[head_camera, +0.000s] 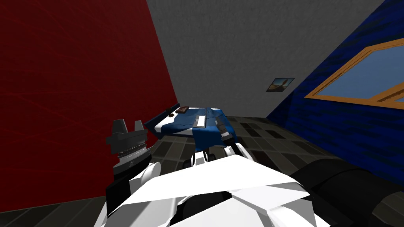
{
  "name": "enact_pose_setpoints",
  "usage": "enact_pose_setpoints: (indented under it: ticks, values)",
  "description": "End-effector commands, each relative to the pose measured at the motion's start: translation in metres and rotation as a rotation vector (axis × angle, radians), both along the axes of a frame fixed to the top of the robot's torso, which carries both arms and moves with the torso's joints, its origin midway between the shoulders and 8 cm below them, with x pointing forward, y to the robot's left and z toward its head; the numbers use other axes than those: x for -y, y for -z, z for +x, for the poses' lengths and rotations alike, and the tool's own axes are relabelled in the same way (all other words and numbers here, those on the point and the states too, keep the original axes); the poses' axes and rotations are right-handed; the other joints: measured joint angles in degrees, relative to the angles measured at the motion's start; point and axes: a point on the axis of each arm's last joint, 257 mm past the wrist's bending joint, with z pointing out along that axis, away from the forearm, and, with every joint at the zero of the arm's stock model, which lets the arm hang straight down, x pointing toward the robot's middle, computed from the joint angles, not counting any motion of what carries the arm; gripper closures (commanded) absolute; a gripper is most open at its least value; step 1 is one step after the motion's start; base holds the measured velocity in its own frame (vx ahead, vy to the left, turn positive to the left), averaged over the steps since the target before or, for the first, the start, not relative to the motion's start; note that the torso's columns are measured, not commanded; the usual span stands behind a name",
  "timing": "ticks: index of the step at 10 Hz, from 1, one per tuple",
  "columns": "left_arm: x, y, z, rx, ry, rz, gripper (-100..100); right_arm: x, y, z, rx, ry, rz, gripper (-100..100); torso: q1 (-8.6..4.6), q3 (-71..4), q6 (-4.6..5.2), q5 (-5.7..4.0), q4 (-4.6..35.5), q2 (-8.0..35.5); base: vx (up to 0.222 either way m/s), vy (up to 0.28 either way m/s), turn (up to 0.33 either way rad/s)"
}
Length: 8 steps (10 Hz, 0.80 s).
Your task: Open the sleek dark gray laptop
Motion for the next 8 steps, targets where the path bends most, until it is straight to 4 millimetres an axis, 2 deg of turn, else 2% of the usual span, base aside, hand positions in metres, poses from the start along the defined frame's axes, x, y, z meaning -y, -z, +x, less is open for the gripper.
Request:
enact_pose_setpoints:
  ticks: [1,2,3,4,5,6,7,8]
  values:
    - [0.000,0.000,0.000,0.000,0.000,0.000,0,-0.014,0.037,0.015,-0.097,-0.003,-0.069,-100,0.00,-0.01,0.02,0.00,0.00,-0.01,0.001,0.033,0.082]
    - [0.000,0.000,0.000,0.000,0.000,0.000,0,-0.013,0.041,0.016,-0.110,0.006,-0.090,-100,0.03,-0.01,0.00,0.01,0.00,-0.01,0.003,0.027,0.049]
    - [0.000,0.000,0.000,0.000,0.000,0.000,0,-0.018,0.066,0.022,-0.173,0.004,-0.128,-100,0.01,0.00,0.03,0.01,0.00,0.00,0.005,0.034,0.102]
    - [0.000,0.000,0.000,0.000,0.000,0.000,0,-0.018,0.069,0.022,-0.178,0.009,-0.150,-100,0.02,0.00,0.00,0.01,0.00,-0.01,0.003,0.030,0.040]
    - [0.000,0.000,0.000,0.000,0.000,0.000,0,-0.023,0.093,0.026,-0.235,0.004,-0.184,-100,0.02,-0.01,0.02,0.01,0.00,-0.01,0.003,0.040,0.096]
    - [0.000,0.000,0.000,0.000,0.000,0.000,0,-0.022,0.097,0.027,-0.245,0.015,-0.213,-100,0.06,0.00,0.00,0.02,0.00,0.00,0.003,0.033,0.053]
    - [0.000,0.000,0.000,0.000,0.000,0.000,0,-0.025,0.118,0.030,-0.296,0.013,-0.250,-100,0.01,0.00,0.02,0.01,0.01,0.01,-0.001,0.039,0.078]
    - [0.000,0.000,0.000,0.000,0.000,0.000,0,-0.023,0.125,0.031,-0.310,0.024,-0.279,-100,0.03,0.01,0.00,0.00,0.00,0.01,0.004,0.034,0.060]
